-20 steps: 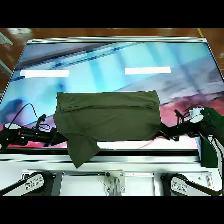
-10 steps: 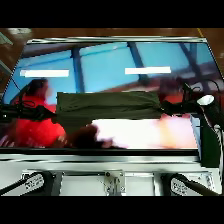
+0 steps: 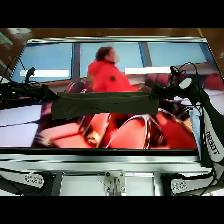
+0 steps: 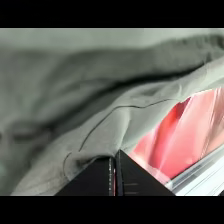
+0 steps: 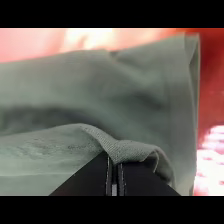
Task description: Fold the shirts.
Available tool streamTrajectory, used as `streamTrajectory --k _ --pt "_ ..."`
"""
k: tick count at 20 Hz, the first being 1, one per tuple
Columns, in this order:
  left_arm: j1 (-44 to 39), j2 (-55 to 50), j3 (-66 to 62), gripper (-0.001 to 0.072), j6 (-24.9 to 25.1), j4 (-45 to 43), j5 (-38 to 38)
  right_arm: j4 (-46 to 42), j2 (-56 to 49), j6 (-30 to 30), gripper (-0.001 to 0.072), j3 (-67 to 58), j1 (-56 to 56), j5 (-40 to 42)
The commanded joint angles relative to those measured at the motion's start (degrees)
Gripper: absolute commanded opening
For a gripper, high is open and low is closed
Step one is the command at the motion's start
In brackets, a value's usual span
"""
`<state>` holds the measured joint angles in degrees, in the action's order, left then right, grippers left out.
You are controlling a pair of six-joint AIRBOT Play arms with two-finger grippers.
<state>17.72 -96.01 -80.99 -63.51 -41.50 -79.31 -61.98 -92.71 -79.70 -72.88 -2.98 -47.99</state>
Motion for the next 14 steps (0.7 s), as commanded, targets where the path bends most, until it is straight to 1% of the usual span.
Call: streamTrajectory --k 1,3,4,5,6,7,8,9,10,11,12,13,14 --pt "-0.94 -10.05 -10.21 0.0040 -4.35 -0.04 -1.42 -2.69 -4.59 -3.04 0.0060 -3.23 0.42 3.23" --pt "-1.36 -13.64 -12.70 0.0050 -5.86 -0.02 -2.08 -2.69 -6.25 -3.61 0.0061 -3.23 0.42 3.45" --pt "-1.70 -14.88 -12.98 0.0105 -6.12 -0.04 -2.25 -2.67 -6.95 -3.65 0.0062 -3.23 0.42 3.26" --pt "-1.99 -15.82 -12.98 0.0229 -6.36 -0.02 -2.25 -2.69 -7.54 -3.63 0.0089 -3.23 0.42 3.28" --pt "-2.16 -16.55 -12.98 0.0431 -7.02 -0.04 -2.25 -2.69 -7.74 -3.63 0.0096 -3.23 0.42 3.39" --pt "-2.14 -16.74 -12.98 0.0567 -7.63 -0.04 -2.25 -2.69 -7.63 -3.61 0.0320 -3.26 0.39 3.82" --pt "-1.84 -16.70 -13.18 0.0609 -7.78 -0.02 -2.49 -2.93 -7.30 -3.56 0.0544 -3.43 0.13 3.93" --pt "-1.33 -16.65 -13.84 0.0609 -7.98 -0.04 -3.54 -3.91 -6.78 -3.10 0.0576 -4.22 -0.33 2.84" --pt "-0.57 -16.63 -14.95 0.0608 -8.66 -0.04 -5.20 -6.08 -5.95 -3.15 0.0577 -5.03 -1.11 1.49" --pt "0.26 -16.61 -16.17 0.0608 -9.57 -0.04 -7.17 -7.91 -4.94 -3.50 0.0593 -5.42 -2.16 0.39" --pt "1.16 -16.52 -17.59 0.0603 -10.69 -0.02 -9.57 -8.63 -4.07 -4.81 0.0635 -5.57 -3.80 -0.68" --pt "1.88 -16.20 -18.62 0.0600 -11.41 0.00 -11.56 -8.02 -3.74 -6.75 0.0635 -5.55 -5.60 -2.05" --pt "2.47 -15.54 -19.34 0.0600 -11.67 0.00 -13.27 -6.14 -3.93 -7.41 0.0648 -5.55 -7.39 -4.17"
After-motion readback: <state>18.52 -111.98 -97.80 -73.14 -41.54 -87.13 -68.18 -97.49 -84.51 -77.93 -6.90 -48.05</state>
